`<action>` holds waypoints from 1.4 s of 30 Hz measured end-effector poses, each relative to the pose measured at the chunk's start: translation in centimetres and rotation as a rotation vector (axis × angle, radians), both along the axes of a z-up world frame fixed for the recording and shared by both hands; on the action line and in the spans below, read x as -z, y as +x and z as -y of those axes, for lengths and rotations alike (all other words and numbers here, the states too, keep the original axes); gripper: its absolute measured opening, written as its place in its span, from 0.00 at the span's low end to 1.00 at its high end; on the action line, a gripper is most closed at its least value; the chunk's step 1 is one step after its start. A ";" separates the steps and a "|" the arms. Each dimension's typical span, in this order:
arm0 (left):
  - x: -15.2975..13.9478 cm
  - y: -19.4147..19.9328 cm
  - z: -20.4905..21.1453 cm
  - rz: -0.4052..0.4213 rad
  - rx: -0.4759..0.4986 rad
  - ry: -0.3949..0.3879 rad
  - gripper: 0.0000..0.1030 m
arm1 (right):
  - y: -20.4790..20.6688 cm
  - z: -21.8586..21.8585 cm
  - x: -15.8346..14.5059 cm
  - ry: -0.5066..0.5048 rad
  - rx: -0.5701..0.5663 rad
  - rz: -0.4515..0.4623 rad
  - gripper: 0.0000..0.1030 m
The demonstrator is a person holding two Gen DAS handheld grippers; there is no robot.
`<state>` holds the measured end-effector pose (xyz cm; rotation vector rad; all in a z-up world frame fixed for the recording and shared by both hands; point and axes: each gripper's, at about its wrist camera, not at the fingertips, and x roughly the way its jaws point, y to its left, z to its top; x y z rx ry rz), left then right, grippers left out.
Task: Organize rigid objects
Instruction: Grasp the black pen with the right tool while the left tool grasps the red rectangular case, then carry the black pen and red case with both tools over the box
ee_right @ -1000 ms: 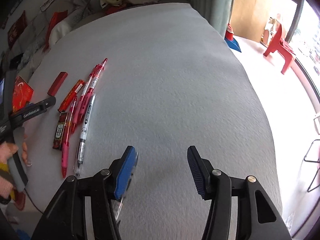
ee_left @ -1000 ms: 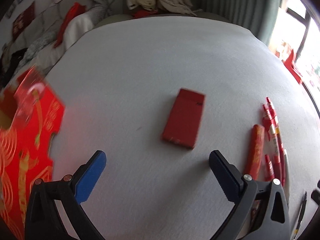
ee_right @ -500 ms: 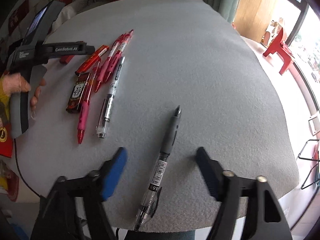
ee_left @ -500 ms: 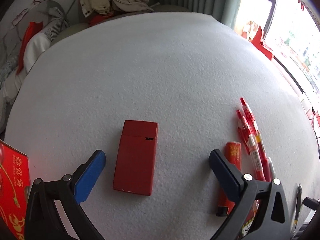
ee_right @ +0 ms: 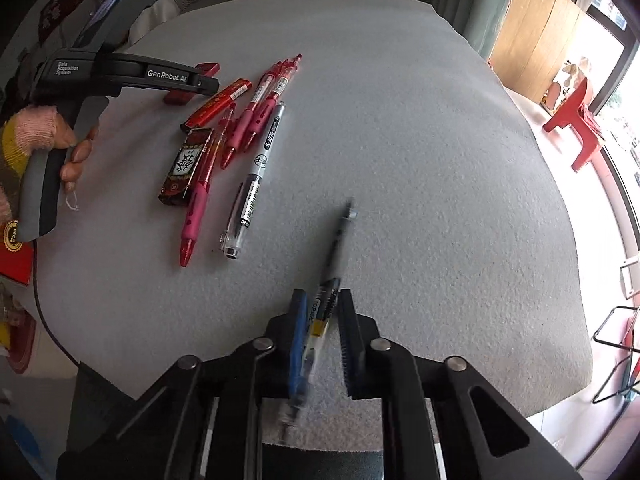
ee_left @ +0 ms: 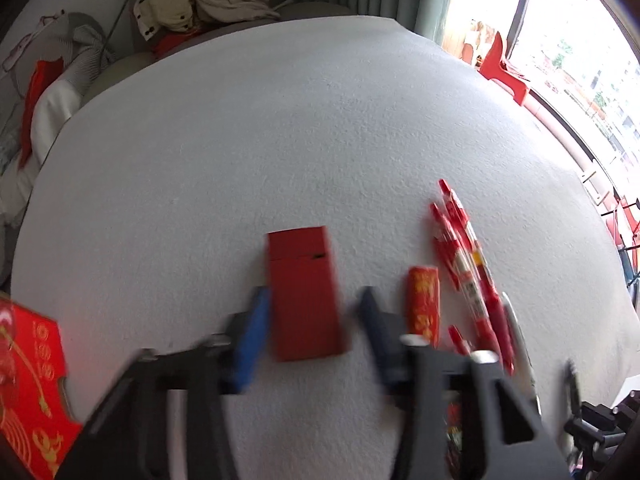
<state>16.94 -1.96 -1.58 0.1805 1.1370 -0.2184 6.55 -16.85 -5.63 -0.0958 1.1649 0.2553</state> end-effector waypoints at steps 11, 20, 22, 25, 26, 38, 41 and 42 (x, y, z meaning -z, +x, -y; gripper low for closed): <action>-0.1 -6.3 -0.7 0.069 -0.064 0.044 0.42 | -0.2 0.4 0.1 -0.021 -0.045 0.038 0.11; 0.7 -4.6 -1.0 0.046 -0.120 0.001 0.66 | -0.4 0.6 0.0 -0.018 -0.048 0.033 0.11; 0.5 -5.3 -0.6 0.061 -0.102 -0.002 0.48 | -0.4 0.3 0.1 -0.029 -0.053 0.040 0.11; 0.4 -7.0 0.5 0.070 -0.078 0.019 0.36 | -0.8 -0.1 0.1 -0.050 -0.052 0.059 0.11; 0.4 -7.5 0.5 0.068 -0.083 0.005 0.36 | -1.0 -0.2 0.0 -0.051 -0.051 0.066 0.11; -2.2 -14.9 -2.5 0.130 -0.216 -0.167 0.36 | -3.0 -0.1 -2.4 0.071 0.018 0.169 0.11; -2.5 -16.5 -2.9 0.141 -0.220 -0.162 0.36 | -3.3 -0.7 -2.8 0.087 0.017 0.188 0.11; -2.6 -16.9 -2.9 0.145 -0.217 -0.156 0.36 | -3.4 -0.8 -3.0 0.094 0.014 0.190 0.11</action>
